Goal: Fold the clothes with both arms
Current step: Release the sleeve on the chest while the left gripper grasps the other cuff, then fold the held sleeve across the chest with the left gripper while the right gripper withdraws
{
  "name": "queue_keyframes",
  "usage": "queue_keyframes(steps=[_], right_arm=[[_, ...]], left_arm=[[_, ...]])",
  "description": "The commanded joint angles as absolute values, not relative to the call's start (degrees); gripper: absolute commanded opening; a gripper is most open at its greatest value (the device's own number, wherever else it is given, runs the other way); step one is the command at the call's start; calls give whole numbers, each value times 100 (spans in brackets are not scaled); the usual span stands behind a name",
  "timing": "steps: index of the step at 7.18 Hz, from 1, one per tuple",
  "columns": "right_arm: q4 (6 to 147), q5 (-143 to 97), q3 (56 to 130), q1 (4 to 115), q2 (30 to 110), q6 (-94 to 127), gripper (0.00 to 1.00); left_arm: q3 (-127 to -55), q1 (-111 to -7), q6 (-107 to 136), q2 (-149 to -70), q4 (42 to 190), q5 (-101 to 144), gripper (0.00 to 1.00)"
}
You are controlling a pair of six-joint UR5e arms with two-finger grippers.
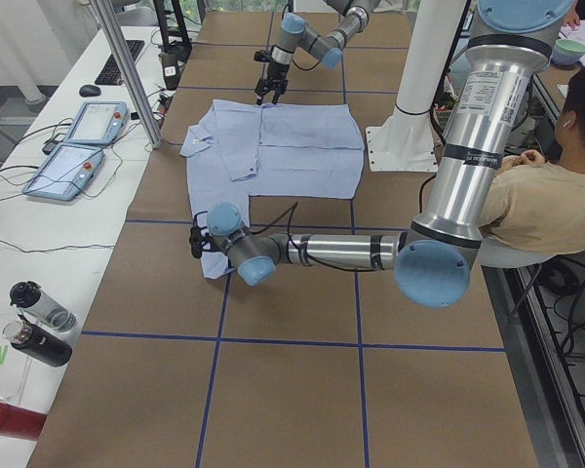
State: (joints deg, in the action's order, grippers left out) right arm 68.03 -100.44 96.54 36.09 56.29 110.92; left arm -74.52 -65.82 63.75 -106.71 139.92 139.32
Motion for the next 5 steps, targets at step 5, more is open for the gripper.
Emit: queue_keyframes(steps=[5], right_arm=[[6846, -10800, 10281, 4630, 6896, 9928, 100]], left_arm=[[-7403, -4713, 7189, -13206, 13948, 12534, 0]])
